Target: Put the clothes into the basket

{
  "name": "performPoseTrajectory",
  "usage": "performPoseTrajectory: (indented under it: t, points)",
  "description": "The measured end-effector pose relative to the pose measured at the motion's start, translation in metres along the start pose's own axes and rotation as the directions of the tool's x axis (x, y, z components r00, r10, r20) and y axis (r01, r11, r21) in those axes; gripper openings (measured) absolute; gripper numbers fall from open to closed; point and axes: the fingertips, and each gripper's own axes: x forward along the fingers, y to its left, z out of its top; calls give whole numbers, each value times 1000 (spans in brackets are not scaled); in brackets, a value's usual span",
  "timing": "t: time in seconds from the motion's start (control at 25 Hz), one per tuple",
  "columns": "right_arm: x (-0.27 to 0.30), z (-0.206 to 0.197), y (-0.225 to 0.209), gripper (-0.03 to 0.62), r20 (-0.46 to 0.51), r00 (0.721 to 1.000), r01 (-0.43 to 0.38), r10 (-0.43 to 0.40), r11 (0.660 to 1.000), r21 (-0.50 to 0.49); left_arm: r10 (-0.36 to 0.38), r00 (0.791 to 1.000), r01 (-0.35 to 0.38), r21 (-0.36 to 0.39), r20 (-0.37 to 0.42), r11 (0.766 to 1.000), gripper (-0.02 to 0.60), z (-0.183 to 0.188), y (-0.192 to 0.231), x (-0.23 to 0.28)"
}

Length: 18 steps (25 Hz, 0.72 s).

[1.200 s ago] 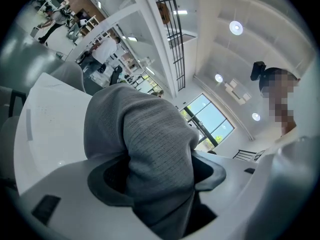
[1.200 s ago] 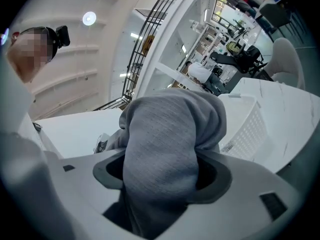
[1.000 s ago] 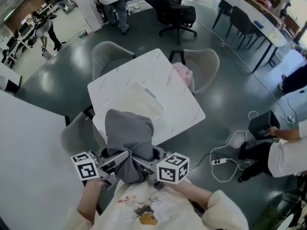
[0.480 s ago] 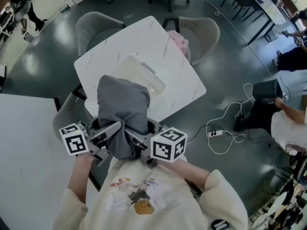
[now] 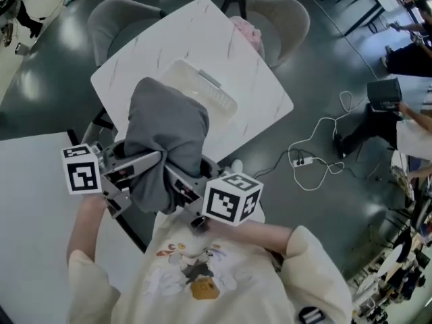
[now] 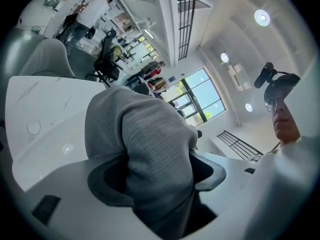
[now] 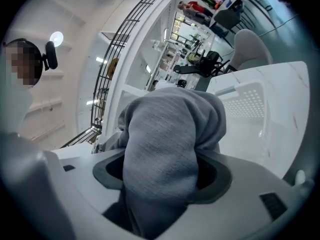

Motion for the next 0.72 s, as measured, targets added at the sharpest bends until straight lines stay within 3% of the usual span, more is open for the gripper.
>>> performPoseTrajectory:
  t: [0.2, 0.44, 0.6, 0.72]
  points:
    - [8, 8, 3, 299, 101, 993, 52, -59, 996, 69, -59, 992, 63, 28, -115, 998, 324, 14, 1, 3]
    - [22, 13, -5, 299, 208, 970, 93, -124, 984, 152, -73, 965, 91, 62, -250, 994, 324, 26, 15, 9]
    - [29, 18, -17, 299, 279, 939, 152, -202, 970, 190, -88, 947, 123, 96, -310, 988, 324, 33, 26, 19]
    - [40, 16, -25, 299, 288, 930, 168, -227, 962, 215, -72, 946, 111, 108, -316, 988, 324, 36, 39, 17]
